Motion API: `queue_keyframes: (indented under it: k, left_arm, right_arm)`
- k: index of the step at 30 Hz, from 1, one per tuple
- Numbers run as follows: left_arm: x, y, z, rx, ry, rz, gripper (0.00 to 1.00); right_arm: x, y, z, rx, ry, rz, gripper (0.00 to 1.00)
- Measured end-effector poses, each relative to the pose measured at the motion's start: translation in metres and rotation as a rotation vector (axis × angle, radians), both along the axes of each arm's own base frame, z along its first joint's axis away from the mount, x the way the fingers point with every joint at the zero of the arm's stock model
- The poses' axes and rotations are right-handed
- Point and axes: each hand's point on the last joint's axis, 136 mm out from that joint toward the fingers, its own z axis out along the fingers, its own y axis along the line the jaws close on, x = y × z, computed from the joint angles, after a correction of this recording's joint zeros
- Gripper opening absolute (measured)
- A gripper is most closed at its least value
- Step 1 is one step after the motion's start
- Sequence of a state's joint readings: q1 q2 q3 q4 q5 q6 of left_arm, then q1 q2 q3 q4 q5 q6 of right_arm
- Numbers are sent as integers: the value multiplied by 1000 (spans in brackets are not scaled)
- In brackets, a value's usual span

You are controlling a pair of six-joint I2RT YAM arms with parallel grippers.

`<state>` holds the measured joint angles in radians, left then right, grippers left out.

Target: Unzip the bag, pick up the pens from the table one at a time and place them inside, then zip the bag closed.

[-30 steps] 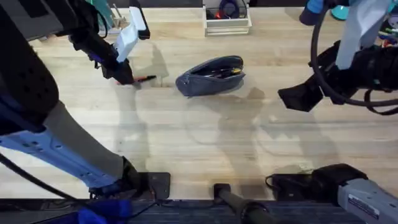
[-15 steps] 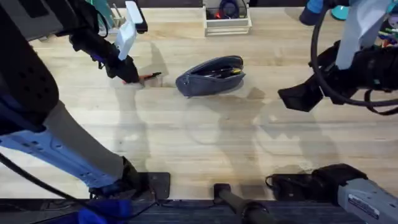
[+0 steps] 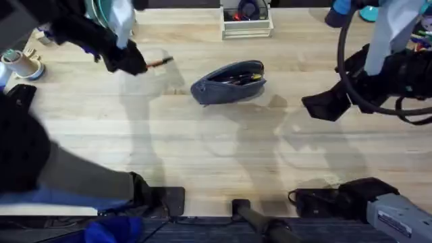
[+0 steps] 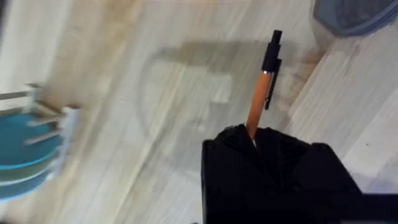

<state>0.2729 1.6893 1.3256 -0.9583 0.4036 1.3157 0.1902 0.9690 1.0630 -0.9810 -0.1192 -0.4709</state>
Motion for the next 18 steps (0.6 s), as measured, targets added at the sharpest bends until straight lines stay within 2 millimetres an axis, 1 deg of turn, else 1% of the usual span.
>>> queue_keyframes:
  k: [3, 6, 9, 12, 15, 18]
  left_arm:
    - [-2, -7, 38, -15, -102, 6, 43]
    - [-5, -19, 74, -58, -202, -12, 43]
    - [-11, -33, 101, -118, -275, -35, 43]
    - [-17, -46, 115, -169, -300, -49, 43]
    - [-21, -63, 117, -209, -280, -76, 43]
    - [-26, -87, 117, -244, -256, -126, 43]
  right_arm:
    - [0, 0, 0, 0, 0, 0, 998]
    - [0, 0, 0, 0, 0, 0, 997]
    - [0, 0, 0, 0, 0, 0, 997]
    - [0, 0, 0, 0, 0, 0, 997]
    - [0, 0, 0, 0, 0, 0, 997]
    - [0, 0, 0, 0, 0, 0, 997]
